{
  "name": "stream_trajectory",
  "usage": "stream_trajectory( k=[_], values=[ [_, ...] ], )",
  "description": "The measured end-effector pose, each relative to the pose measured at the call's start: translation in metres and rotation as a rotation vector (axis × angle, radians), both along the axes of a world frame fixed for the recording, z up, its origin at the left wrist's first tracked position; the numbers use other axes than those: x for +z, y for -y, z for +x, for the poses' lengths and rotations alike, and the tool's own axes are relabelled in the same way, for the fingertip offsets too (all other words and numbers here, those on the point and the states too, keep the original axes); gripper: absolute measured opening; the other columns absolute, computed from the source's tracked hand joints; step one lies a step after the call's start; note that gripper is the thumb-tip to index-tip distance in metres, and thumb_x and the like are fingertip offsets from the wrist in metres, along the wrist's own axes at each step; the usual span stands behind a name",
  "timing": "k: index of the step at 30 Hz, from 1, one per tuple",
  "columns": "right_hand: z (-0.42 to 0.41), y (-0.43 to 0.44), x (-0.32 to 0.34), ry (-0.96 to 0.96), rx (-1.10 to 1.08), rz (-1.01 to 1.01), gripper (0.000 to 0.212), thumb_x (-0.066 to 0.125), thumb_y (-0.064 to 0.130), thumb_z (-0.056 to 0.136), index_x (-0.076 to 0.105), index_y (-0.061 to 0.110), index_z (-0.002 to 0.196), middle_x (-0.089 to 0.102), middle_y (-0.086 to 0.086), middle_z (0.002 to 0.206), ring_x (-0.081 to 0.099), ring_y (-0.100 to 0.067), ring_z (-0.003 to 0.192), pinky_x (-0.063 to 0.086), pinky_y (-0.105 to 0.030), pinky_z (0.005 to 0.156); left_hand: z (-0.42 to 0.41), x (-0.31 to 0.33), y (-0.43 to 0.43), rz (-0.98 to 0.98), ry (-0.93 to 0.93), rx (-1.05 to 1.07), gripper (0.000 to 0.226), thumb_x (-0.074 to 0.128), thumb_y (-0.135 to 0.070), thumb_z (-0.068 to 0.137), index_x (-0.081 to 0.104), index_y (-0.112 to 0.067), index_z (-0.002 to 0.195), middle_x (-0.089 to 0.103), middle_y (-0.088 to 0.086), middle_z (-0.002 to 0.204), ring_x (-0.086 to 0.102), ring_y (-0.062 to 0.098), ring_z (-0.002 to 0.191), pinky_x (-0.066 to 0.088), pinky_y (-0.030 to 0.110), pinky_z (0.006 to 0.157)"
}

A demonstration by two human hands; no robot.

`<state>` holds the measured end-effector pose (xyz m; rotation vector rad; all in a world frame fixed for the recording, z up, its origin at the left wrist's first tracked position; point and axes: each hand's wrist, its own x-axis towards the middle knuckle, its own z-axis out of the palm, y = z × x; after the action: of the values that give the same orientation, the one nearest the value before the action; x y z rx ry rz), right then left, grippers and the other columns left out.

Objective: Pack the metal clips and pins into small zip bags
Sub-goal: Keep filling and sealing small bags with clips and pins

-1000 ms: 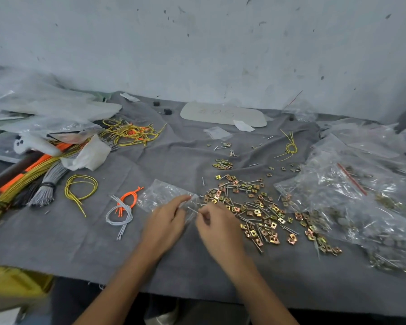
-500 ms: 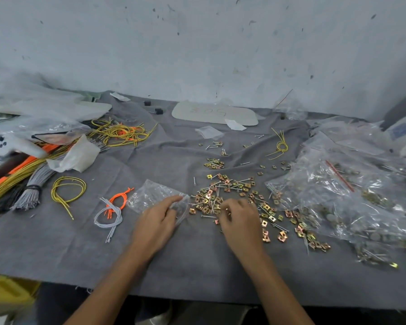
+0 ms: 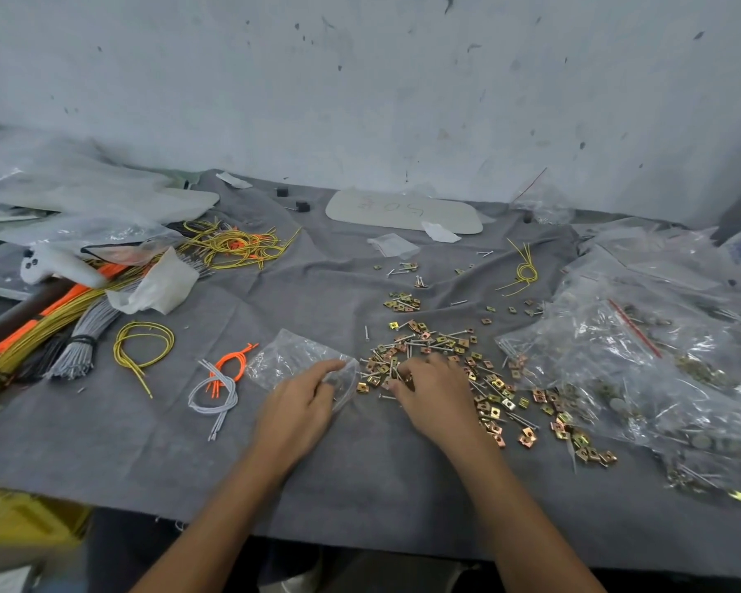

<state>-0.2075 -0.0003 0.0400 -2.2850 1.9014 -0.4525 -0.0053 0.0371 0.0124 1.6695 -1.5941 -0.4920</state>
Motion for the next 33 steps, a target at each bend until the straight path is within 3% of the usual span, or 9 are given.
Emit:
stream_trajectory(
  k=[5,9,13,16,20,24,28,33],
  values=[
    [-0.002,-0.005,0.000,0.120,0.017,-0.020,0.010,0.059,0.034,0.097,0.065,0.027,0.100,0.060,0.003,0.110,0.053,-0.021,0.106,0.043,-0.037,0.090,0.000,0.002,0.000,-0.007,0.005,0.001,0.050,0.038,-0.039,0.085,0.066,-0.036,0.127,0.069,-0.012,0.127,0.062,0.015,0.116,0.046,0.028,0.094],
    [-0.001,-0.007,0.002,0.269,-0.024,-0.095,0.012,0.055,0.028,0.100,0.062,0.019,0.097,0.061,0.002,0.100,0.052,-0.019,0.097,0.045,-0.039,0.087,0.000,0.001,0.000,-0.003,0.001,0.004,0.050,0.037,-0.040,0.085,0.065,-0.038,0.127,0.069,-0.013,0.126,0.062,0.014,0.115,0.047,0.029,0.093],
    [0.016,-0.018,0.008,0.547,-0.045,-0.140,0.011,0.047,0.027,0.104,0.053,0.022,0.096,0.059,0.006,0.081,0.056,-0.016,0.075,0.046,-0.036,0.066,0.001,0.001,-0.001,-0.004,-0.019,0.002,0.053,0.032,-0.047,0.083,0.062,-0.040,0.127,0.073,-0.010,0.113,0.065,0.015,0.104,0.047,0.029,0.085],
    [0.047,-0.032,0.003,0.676,-0.009,-0.094,0.010,0.047,0.028,0.103,0.053,0.023,0.097,0.059,0.007,0.078,0.056,-0.015,0.073,0.042,-0.034,0.066,0.001,0.002,-0.001,0.017,-0.025,-0.002,0.053,0.033,-0.043,0.083,0.060,-0.040,0.128,0.072,-0.010,0.117,0.065,0.015,0.107,0.050,0.033,0.092],
    [0.068,-0.042,-0.014,0.668,-0.019,-0.100,0.013,0.052,0.028,0.101,0.053,0.028,0.087,0.056,0.012,0.081,0.052,0.000,0.078,0.039,-0.015,0.067,-0.002,0.005,-0.003,0.009,-0.061,-0.004,0.050,0.037,-0.036,0.086,0.062,-0.035,0.129,0.069,-0.014,0.125,0.061,0.009,0.114,0.047,0.031,0.098],
    [0.070,-0.041,-0.020,0.522,-0.014,-0.128,0.014,0.051,0.030,0.100,0.051,0.030,0.087,0.058,0.011,0.088,0.053,-0.011,0.080,0.041,-0.029,0.069,-0.002,0.008,-0.005,0.021,-0.119,0.007,0.053,0.036,-0.031,0.083,0.062,-0.035,0.129,0.071,-0.010,0.089,0.065,0.012,0.090,0.049,0.030,0.084],
    [0.074,-0.039,-0.018,0.467,0.019,-0.084,0.013,0.052,0.032,0.101,0.063,0.024,0.101,0.065,0.006,0.101,0.060,-0.016,0.092,0.048,-0.035,0.079,-0.003,0.011,-0.008,0.003,-0.156,-0.016,0.053,0.038,-0.029,0.082,0.064,-0.029,0.128,0.067,-0.009,0.082,0.062,0.010,0.082,0.050,0.033,0.084],
    [0.069,-0.041,-0.016,0.576,0.024,-0.105,0.022,0.053,0.024,0.101,0.071,0.020,0.114,0.073,0.007,0.106,0.065,-0.013,0.096,0.048,-0.028,0.083,-0.001,0.009,-0.006,-0.009,-0.182,-0.021,0.042,0.046,-0.017,0.092,0.065,-0.029,0.127,0.068,-0.010,0.081,0.062,0.012,0.081,0.050,0.036,0.085]
  ],
)
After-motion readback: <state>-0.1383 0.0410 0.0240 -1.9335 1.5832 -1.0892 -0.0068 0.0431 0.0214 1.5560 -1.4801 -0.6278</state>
